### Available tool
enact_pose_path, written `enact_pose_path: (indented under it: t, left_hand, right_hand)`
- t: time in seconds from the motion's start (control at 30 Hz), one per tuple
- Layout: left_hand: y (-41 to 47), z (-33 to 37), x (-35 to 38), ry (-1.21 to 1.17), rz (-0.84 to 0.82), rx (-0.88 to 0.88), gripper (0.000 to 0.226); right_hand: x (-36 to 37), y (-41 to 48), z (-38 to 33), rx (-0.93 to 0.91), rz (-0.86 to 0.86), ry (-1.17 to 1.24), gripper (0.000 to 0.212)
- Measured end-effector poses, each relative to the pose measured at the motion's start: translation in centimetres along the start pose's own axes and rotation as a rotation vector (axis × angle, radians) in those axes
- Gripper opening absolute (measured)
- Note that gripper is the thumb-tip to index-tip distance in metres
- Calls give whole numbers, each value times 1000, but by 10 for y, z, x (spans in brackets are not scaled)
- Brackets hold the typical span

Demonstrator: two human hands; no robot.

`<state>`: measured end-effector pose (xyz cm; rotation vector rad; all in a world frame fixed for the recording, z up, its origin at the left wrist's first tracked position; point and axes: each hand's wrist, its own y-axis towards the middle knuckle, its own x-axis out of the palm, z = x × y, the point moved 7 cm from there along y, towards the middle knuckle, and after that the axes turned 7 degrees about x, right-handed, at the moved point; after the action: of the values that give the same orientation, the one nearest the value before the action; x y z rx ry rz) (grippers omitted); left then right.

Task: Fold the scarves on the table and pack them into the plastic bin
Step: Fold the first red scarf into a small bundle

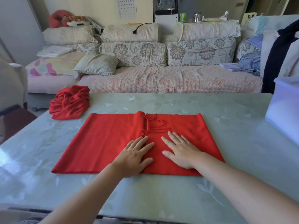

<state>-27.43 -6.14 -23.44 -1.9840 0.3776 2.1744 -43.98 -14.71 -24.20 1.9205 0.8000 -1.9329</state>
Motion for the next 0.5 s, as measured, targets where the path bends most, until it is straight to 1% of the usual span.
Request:
enact_pose_path:
  t: [0.1, 0.23, 0.3, 0.37, 0.5]
  left_hand:
    - [-3, 5, -1, 42, -25, 26, 74]
    - [3, 13, 4, 60, -147, 17, 84]
    - [9, 17, 1, 54, -185, 19, 89]
    - [20, 21, -10, 86, -122, 31, 90]
    - [44, 27, -32, 160, 86, 29, 67]
  right_hand:
    - [-1, -8, 18, 77, 32, 43, 69]
    - [2, -20, 48, 218, 40, 62, 67]
    - [2, -25, 63, 238, 26, 58, 66]
    - [2, -28, 71, 236, 23, 55, 67]
    - [3, -28, 77, 232, -18, 92, 68]
